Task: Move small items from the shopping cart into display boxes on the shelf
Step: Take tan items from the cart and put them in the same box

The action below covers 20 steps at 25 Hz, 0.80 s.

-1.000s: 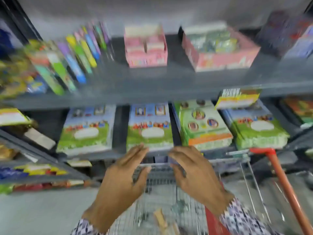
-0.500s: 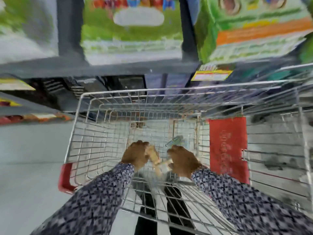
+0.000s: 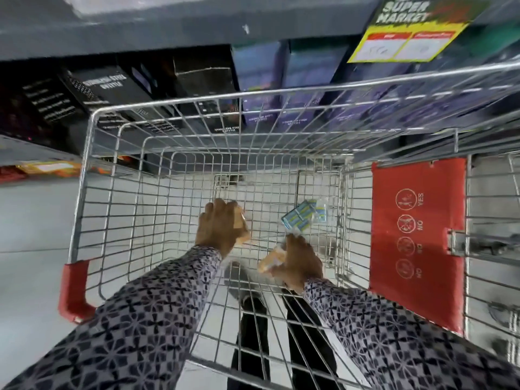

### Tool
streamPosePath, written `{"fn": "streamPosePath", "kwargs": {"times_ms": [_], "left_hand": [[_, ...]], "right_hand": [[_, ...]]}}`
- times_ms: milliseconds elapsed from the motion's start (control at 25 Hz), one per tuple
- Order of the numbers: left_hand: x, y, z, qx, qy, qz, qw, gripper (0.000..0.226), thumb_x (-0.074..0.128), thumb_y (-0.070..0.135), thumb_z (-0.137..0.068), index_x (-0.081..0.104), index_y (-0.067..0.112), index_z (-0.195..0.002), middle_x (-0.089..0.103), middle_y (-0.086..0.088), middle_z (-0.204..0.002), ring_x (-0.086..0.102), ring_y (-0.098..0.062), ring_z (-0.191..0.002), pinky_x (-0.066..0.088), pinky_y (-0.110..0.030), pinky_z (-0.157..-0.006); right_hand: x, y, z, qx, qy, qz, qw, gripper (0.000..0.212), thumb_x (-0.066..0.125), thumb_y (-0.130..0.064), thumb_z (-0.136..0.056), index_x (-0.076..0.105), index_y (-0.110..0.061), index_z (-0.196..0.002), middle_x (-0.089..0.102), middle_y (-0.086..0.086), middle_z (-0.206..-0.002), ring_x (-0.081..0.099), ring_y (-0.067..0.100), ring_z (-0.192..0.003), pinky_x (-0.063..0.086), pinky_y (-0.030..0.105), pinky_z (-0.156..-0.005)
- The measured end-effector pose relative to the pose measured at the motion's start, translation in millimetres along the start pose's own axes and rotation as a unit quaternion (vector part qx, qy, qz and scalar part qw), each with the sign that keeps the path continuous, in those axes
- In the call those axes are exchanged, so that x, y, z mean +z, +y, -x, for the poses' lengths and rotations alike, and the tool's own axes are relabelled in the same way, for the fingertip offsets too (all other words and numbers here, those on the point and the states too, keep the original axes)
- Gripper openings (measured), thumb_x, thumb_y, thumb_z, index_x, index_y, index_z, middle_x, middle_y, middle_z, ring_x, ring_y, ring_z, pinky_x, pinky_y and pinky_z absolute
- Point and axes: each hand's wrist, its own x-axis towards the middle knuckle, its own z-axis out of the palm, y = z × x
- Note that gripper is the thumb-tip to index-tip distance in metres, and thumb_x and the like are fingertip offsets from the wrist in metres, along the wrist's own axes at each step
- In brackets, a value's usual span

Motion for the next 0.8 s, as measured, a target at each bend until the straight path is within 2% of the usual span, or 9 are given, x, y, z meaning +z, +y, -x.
{"fn": "streamPosePath", "kwargs": {"times_ms": [80, 200, 320, 400, 480, 560, 640, 680, 800], "left_hand": [[-11, -12, -3, -0.004, 0.016, -0.018, 1.000, 0.069, 0.078, 0.051, -0.081, 0.053, 0.019, -0.137, 0.056, -0.010, -0.133, 0.052, -0.031, -0.119, 0.049, -0.047, -0.098], [-14, -19, 0, 0.027, 0.019, -0.039, 0.999, 0.077, 0.071, 0.046, -0.089, 0.041, 0.011, -0.151, 0.047, -0.014, -0.147, 0.046, -0.037, -0.135, 0.043, -0.049, -0.112], [-4, -17, 8, 0.063, -0.022, -0.068, 0.995, 0.102, 0.067, 0.055, -0.091, 0.014, 0.005, -0.162, 0.019, -0.021, -0.169, 0.019, -0.042, -0.155, 0.025, -0.052, -0.127], [1, -17, 11, 0.068, -0.028, -0.090, 0.993, 0.109, 0.066, 0.053, -0.092, -0.001, 0.003, -0.162, 0.002, -0.024, -0.171, 0.003, -0.041, -0.159, 0.015, -0.053, -0.130], [3, -16, 12, 0.077, -0.012, -0.094, 0.993, 0.105, 0.067, 0.039, -0.095, -0.008, 0.004, -0.159, -0.004, -0.024, -0.170, -0.003, -0.040, -0.159, 0.009, -0.050, -0.131], [6, -14, 10, 0.087, 0.000, -0.068, 0.994, 0.099, 0.065, 0.022, -0.098, -0.013, 0.007, -0.157, -0.010, -0.019, -0.171, -0.009, -0.035, -0.159, 0.005, -0.045, -0.131], [9, -14, 7, 0.095, 0.000, -0.047, 0.994, 0.094, 0.059, 0.012, -0.099, -0.016, 0.010, -0.156, -0.013, -0.015, -0.171, -0.013, -0.030, -0.159, 0.003, -0.041, -0.131], [10, -15, 5, 0.099, 0.003, -0.048, 0.994, 0.093, 0.058, 0.011, -0.100, -0.015, 0.009, -0.157, -0.014, -0.015, -0.171, -0.013, -0.029, -0.159, 0.002, -0.040, -0.131], [12, -21, 4, 0.106, 0.000, -0.044, 0.993, 0.090, 0.060, 0.011, -0.099, -0.004, 0.005, -0.162, -0.009, -0.015, -0.172, -0.009, -0.030, -0.160, 0.003, -0.039, -0.131]], "right_hand": [[-13, -9, -3, -0.060, 0.069, -0.018, 0.996, 0.043, 0.069, -0.043, -0.082, 0.043, -0.026, -0.112, 0.060, 0.000, -0.111, 0.066, 0.021, -0.095, 0.061, 0.042, -0.072], [-38, -30, -24, -0.153, 0.174, 0.050, 0.971, 0.041, 0.073, -0.026, -0.084, 0.049, -0.020, -0.117, 0.058, 0.004, -0.116, 0.062, 0.019, -0.094, 0.057, 0.033, -0.062], [-47, -37, -36, -0.199, 0.077, 0.148, 0.966, 0.069, 0.070, -0.009, -0.081, 0.043, -0.017, -0.144, 0.047, 0.009, -0.140, 0.051, 0.027, -0.121, 0.059, 0.045, -0.089], [-40, -34, -35, -0.193, 0.035, 0.195, 0.961, 0.070, 0.066, -0.009, -0.082, 0.042, -0.012, -0.148, 0.035, 0.013, -0.154, 0.041, 0.031, -0.134, 0.049, 0.054, -0.106], [-28, -33, -31, -0.202, 0.076, 0.214, 0.953, 0.067, 0.065, -0.009, -0.084, 0.044, -0.005, -0.147, 0.031, 0.020, -0.161, 0.037, 0.036, -0.143, 0.041, 0.058, -0.116], [-17, -38, -34, -0.220, 0.110, 0.187, 0.951, 0.081, 0.063, -0.002, -0.085, 0.029, -0.004, -0.158, 0.019, 0.022, -0.169, 0.021, 0.040, -0.155, 0.024, 0.055, -0.125], [-12, -46, -42, -0.242, 0.112, 0.171, 0.948, 0.088, 0.052, 0.007, -0.087, 0.010, -0.005, -0.163, 0.004, 0.020, -0.173, 0.002, 0.039, -0.160, 0.015, 0.050, -0.128], [-10, -49, -48, -0.249, 0.111, 0.173, 0.946, 0.086, 0.046, 0.011, -0.087, 0.008, -0.003, -0.163, 0.002, 0.021, -0.173, -0.001, 0.040, -0.160, 0.017, 0.050, -0.129], [-10, -50, -61, -0.263, 0.138, 0.187, 0.936, 0.082, 0.043, 0.018, -0.078, 0.028, 0.003, -0.158, 0.023, 0.026, -0.168, 0.018, 0.045, -0.156, 0.037, 0.052, -0.121]]}}
